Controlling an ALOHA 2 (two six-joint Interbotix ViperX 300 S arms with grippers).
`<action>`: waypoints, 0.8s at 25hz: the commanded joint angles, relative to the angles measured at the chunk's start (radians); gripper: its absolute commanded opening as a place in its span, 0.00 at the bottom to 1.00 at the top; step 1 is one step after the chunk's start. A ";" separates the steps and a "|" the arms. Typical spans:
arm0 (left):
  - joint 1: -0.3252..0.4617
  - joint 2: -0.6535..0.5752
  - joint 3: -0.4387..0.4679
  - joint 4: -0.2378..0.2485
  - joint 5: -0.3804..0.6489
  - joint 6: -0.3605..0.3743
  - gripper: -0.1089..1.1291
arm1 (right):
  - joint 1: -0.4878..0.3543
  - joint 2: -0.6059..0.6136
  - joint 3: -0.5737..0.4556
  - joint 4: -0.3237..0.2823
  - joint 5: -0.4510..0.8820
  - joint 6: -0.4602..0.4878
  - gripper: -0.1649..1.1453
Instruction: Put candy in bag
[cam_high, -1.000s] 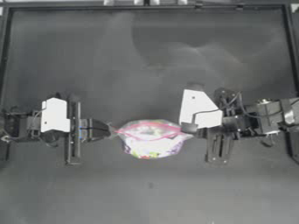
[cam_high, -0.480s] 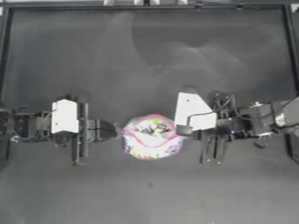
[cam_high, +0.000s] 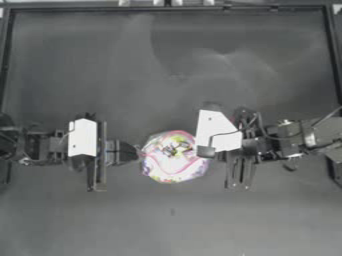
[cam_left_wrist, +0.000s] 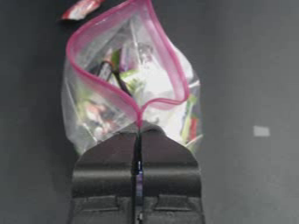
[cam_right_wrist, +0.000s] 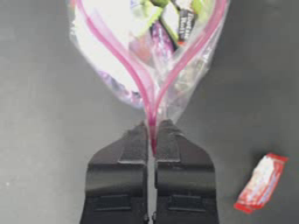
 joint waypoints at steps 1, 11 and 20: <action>-0.003 0.011 -0.031 0.002 -0.009 0.002 0.14 | 0.002 -0.011 -0.008 -0.003 -0.009 0.002 0.17; -0.005 0.038 -0.037 0.002 -0.009 0.000 0.14 | -0.009 0.006 0.012 -0.012 -0.055 0.011 0.17; -0.003 0.058 -0.038 0.002 -0.011 0.002 0.14 | -0.011 0.017 0.015 -0.021 -0.066 0.011 0.17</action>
